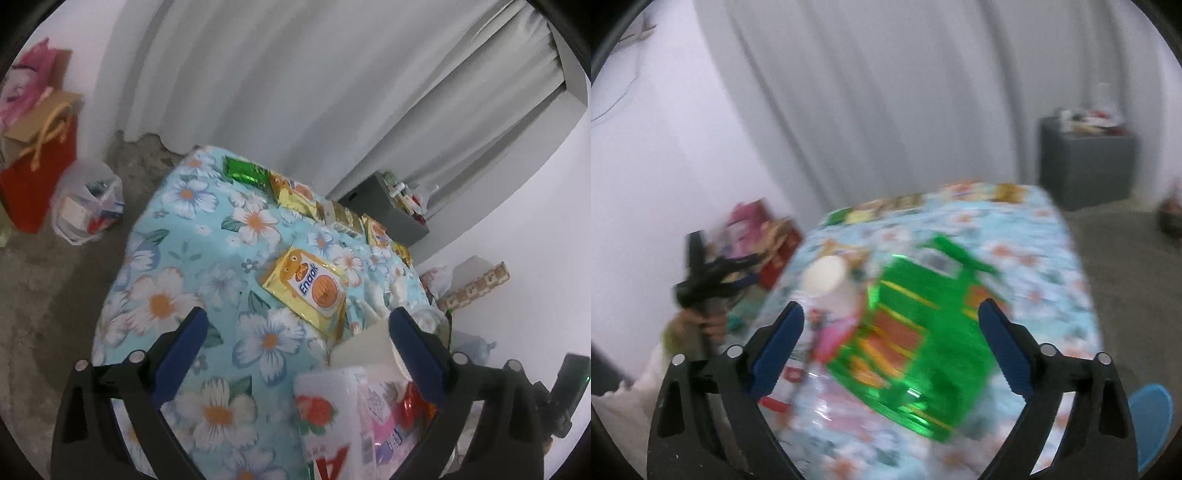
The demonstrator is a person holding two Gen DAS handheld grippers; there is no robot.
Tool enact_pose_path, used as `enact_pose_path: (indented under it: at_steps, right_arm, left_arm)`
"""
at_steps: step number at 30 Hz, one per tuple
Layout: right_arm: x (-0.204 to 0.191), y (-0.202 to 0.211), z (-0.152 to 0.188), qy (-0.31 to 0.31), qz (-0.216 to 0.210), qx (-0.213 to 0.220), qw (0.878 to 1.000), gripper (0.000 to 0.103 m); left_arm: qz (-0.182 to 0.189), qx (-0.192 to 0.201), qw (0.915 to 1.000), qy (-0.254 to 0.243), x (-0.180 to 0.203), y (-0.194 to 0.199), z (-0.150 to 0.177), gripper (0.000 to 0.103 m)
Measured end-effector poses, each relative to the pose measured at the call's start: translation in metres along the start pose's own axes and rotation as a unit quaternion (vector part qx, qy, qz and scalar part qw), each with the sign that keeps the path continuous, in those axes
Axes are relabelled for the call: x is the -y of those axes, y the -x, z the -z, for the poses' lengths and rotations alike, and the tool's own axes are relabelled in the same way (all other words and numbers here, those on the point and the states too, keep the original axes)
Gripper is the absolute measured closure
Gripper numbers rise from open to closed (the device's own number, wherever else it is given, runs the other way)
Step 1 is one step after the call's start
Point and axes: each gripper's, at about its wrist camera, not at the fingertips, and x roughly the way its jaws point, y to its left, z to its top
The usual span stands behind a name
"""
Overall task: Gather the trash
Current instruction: 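Grasp the white paper cup with the right tool while the left tool grasps a yellow wrapper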
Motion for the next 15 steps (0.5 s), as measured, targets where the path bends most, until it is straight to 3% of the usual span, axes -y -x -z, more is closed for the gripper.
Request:
enact_pose_path:
  at_steps: [6,15]
  right_arm:
    - [-0.028,-0.076,-0.027,0.003,-0.038,-0.086,0.996,0.032]
    - [-0.04,-0.147,-0.039,-0.016,-0.06,-0.156,0.986,0.049]
  left_arm:
    - [0.027,-0.077,0.9953,0.052,-0.022,-0.061,-0.02,0.029]
    - [0.033,-0.104,0.9879,0.11,-0.04,-0.106,-0.029,0.045]
